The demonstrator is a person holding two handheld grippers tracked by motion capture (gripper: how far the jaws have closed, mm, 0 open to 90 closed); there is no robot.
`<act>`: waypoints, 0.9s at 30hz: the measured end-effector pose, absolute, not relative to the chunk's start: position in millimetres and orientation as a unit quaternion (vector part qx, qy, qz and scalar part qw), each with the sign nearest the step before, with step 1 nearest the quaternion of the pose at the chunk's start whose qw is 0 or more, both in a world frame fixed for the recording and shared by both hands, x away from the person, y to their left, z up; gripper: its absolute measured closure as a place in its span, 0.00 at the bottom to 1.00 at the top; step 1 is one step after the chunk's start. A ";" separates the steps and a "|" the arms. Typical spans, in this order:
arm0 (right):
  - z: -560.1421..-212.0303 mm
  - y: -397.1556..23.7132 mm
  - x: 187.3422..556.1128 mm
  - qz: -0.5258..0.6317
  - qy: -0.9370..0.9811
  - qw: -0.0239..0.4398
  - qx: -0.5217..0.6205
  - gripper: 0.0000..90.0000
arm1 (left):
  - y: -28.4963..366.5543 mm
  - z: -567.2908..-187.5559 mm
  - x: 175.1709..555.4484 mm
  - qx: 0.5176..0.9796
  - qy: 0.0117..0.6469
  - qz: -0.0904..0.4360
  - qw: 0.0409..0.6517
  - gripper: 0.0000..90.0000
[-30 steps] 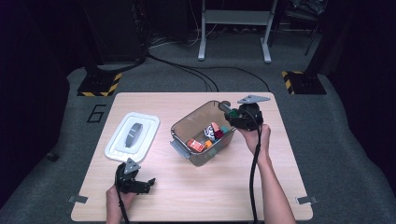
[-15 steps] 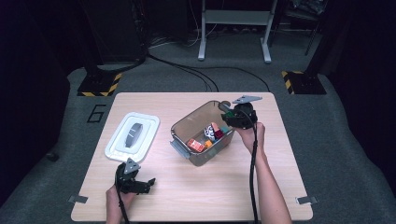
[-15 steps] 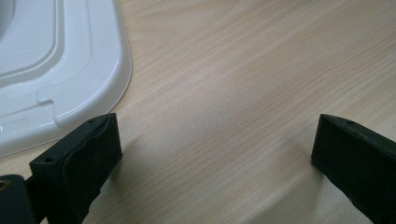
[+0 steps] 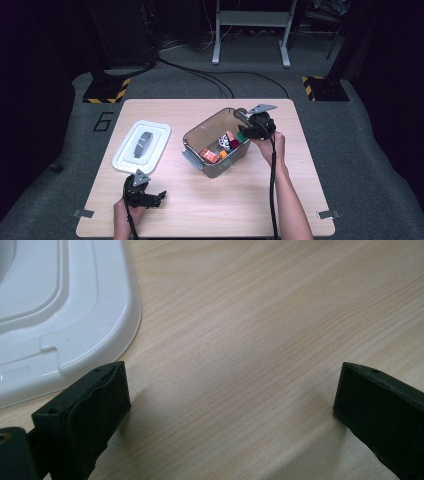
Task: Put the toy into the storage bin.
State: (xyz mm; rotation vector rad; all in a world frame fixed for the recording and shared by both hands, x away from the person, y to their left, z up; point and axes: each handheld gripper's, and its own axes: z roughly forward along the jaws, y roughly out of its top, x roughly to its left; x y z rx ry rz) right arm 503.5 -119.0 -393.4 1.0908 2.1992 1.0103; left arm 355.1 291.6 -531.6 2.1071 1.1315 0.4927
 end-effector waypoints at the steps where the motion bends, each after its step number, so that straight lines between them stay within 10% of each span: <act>1: -392.1 -119.4 501.8 0.367 0.803 0.245 0.400 0.48 | 291.6 -531.5 355.1 0.811 0.435 0.190 0.343 0.02; 27: -425.8 -176.7 438.4 0.395 0.770 0.205 0.458 0.11 | 292.0 -531.2 355.6 0.812 0.434 0.190 0.341 0.02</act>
